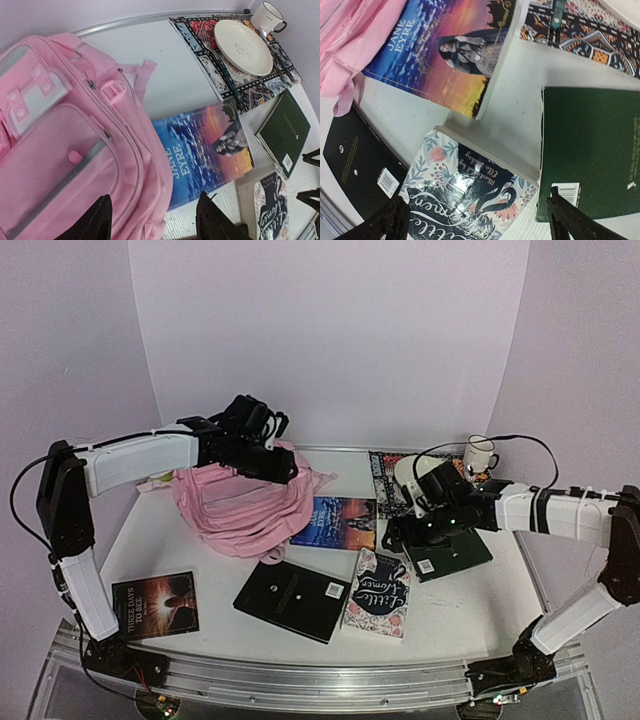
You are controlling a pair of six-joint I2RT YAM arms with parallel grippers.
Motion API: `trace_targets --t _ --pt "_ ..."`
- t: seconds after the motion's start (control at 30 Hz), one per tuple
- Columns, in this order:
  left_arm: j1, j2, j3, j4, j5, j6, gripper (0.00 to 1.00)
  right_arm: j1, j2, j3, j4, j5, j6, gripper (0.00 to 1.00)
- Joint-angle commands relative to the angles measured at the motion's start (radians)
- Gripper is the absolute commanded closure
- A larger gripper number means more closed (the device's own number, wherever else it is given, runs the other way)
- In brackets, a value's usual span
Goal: Pack the student bag
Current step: Place the student bag on the book, then pick up the book at the center of the board.
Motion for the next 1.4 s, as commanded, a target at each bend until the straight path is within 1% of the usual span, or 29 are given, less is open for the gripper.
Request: trace_targets --t 0.0,0.1,0.2,0.3,0.43,0.53,0.77,0.9,1.03,1.17,1.2,1.23,1.37 --pt "-0.074 -0.118 -0.133 0.074 0.163 -0.140 0.36 0.006 -0.044 -0.061 -0.101 0.004 0.086 0.04" --pt "-0.150 -0.127 -0.238 0.144 0.219 -0.205 0.32 0.010 -0.055 -0.097 -0.104 -0.010 0.106 0.03" --pt "-0.200 -0.111 -0.330 0.263 0.286 -0.279 0.31 0.014 -0.061 -0.127 -0.095 -0.007 0.120 0.03" --pt "-0.238 -0.076 -0.380 0.355 0.330 -0.340 0.30 0.024 -0.061 -0.153 -0.066 -0.021 0.135 0.03" --pt "-0.287 -0.004 -0.364 0.426 0.364 -0.370 0.30 0.036 -0.052 -0.190 -0.020 -0.048 0.162 0.03" --pt "-0.303 0.066 -0.335 0.447 0.387 -0.384 0.30 0.051 -0.040 -0.222 0.034 -0.074 0.186 0.02" --pt "-0.306 0.182 -0.282 0.476 0.421 -0.401 0.30 0.102 0.003 -0.263 0.169 -0.121 0.249 0.04" --pt "-0.306 0.235 -0.248 0.482 0.449 -0.403 0.30 0.124 0.030 -0.272 0.262 -0.172 0.278 0.08" --pt "-0.306 0.259 -0.247 0.483 0.445 -0.404 0.32 0.163 0.069 -0.251 0.329 -0.207 0.293 0.10" --pt "-0.306 0.277 -0.250 0.485 0.458 -0.413 0.36 0.192 0.093 -0.228 0.356 -0.209 0.294 0.12" --pt "-0.306 0.277 -0.254 0.485 0.458 -0.415 0.39 0.195 0.094 -0.225 0.358 -0.205 0.294 0.12" --pt "-0.306 0.274 -0.258 0.486 0.457 -0.417 0.43 0.197 0.092 -0.225 0.359 -0.200 0.293 0.12" --pt "-0.306 0.236 -0.279 0.491 0.438 -0.419 0.66 0.196 0.065 -0.232 0.354 -0.172 0.273 0.13"
